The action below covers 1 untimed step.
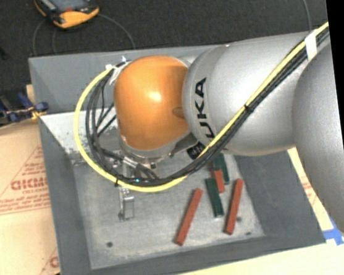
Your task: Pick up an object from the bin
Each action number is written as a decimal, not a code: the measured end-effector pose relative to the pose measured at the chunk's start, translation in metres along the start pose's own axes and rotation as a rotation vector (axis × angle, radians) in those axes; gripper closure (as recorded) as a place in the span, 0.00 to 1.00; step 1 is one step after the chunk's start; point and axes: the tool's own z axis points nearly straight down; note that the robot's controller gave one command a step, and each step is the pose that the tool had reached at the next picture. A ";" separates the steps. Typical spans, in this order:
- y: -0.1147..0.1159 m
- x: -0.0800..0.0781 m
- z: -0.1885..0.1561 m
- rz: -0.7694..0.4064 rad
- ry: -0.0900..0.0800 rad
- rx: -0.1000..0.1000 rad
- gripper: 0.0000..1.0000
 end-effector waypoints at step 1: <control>-0.001 -0.001 -0.004 0.003 -0.006 -0.001 0.00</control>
Offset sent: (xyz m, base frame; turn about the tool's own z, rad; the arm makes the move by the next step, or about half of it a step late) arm 0.0569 -0.0341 -0.1215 -0.0008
